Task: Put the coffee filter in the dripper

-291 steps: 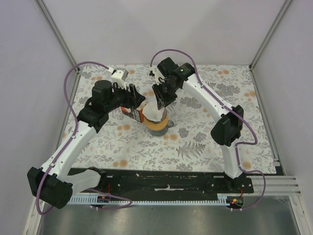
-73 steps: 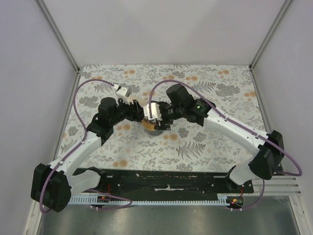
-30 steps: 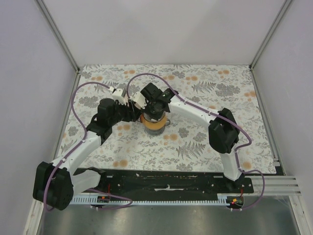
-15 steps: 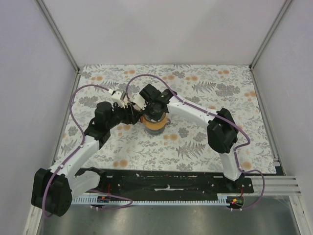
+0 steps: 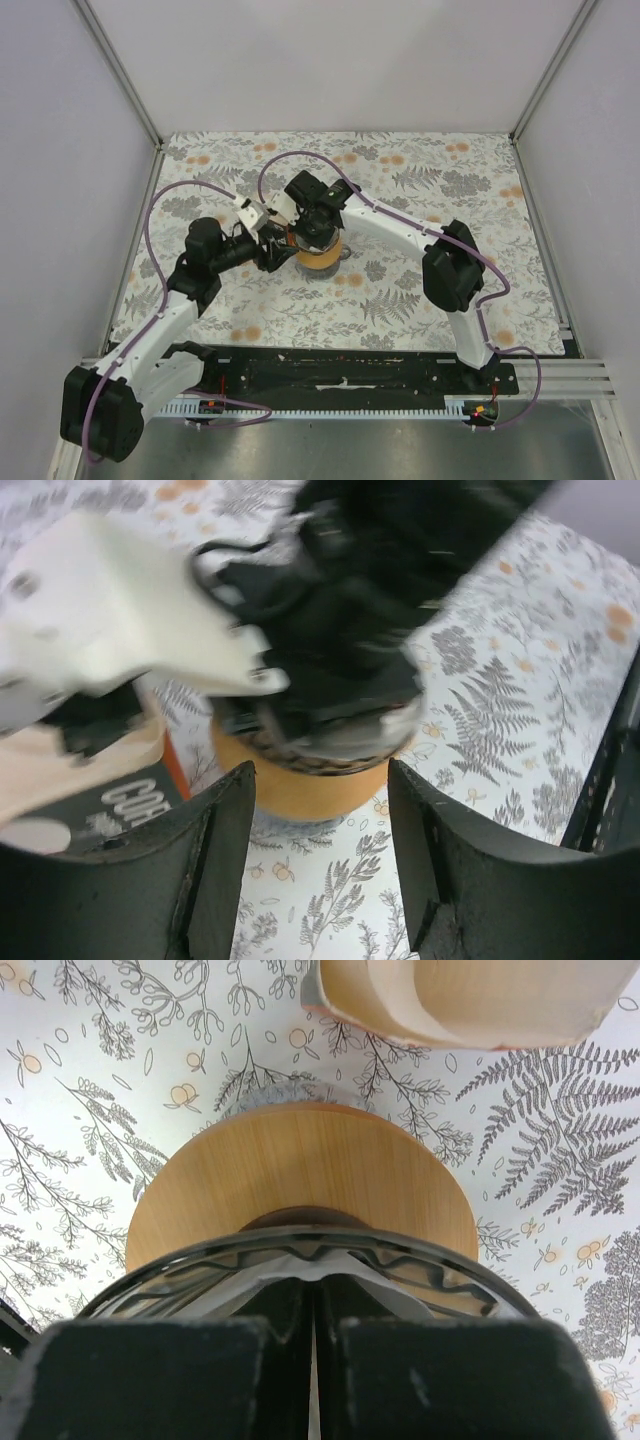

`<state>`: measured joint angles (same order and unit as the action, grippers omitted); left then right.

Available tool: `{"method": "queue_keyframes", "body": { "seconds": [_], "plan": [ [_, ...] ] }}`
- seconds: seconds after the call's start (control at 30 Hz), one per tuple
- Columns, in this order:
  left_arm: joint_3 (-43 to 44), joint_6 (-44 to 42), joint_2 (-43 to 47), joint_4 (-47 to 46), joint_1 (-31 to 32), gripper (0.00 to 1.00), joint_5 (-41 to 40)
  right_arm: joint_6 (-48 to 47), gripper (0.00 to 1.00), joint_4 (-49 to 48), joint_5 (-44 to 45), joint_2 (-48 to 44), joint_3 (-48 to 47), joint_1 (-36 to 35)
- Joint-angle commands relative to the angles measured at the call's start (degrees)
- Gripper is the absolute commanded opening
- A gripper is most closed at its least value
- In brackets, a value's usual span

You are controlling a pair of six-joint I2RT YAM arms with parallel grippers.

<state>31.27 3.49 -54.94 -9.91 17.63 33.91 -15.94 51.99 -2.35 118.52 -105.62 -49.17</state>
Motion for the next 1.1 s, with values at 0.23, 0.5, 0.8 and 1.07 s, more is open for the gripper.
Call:
{"method": "queue_keyframes", "body": {
  "seconds": [0.23, 0.5, 0.8, 1.07],
  "plan": [
    [5.47, -52.51, 2.73, 16.93, 0.83, 0.7, 23.21, 1.0, 0.0, 0.22, -1.69, 1.01, -4.68, 0.56],
    [8.46, -66.84, -2.18, 19.32, 1.53, 0.73, 22.17, 0.92, 0.0, 0.48, -2.39, 0.92, -4.68, 0.56],
    [9.25, -72.65, -5.7, 20.45, 3.99, 0.63, 19.26, 0.91, 0.0, 0.4, -3.36, 1.63, -3.45, 0.56],
    [8.46, -75.47, -6.15, 23.88, 4.26, 0.36, 17.24, 0.48, 0.0, 0.31, -4.59, 0.58, -3.45, 0.83]
  ]
}}
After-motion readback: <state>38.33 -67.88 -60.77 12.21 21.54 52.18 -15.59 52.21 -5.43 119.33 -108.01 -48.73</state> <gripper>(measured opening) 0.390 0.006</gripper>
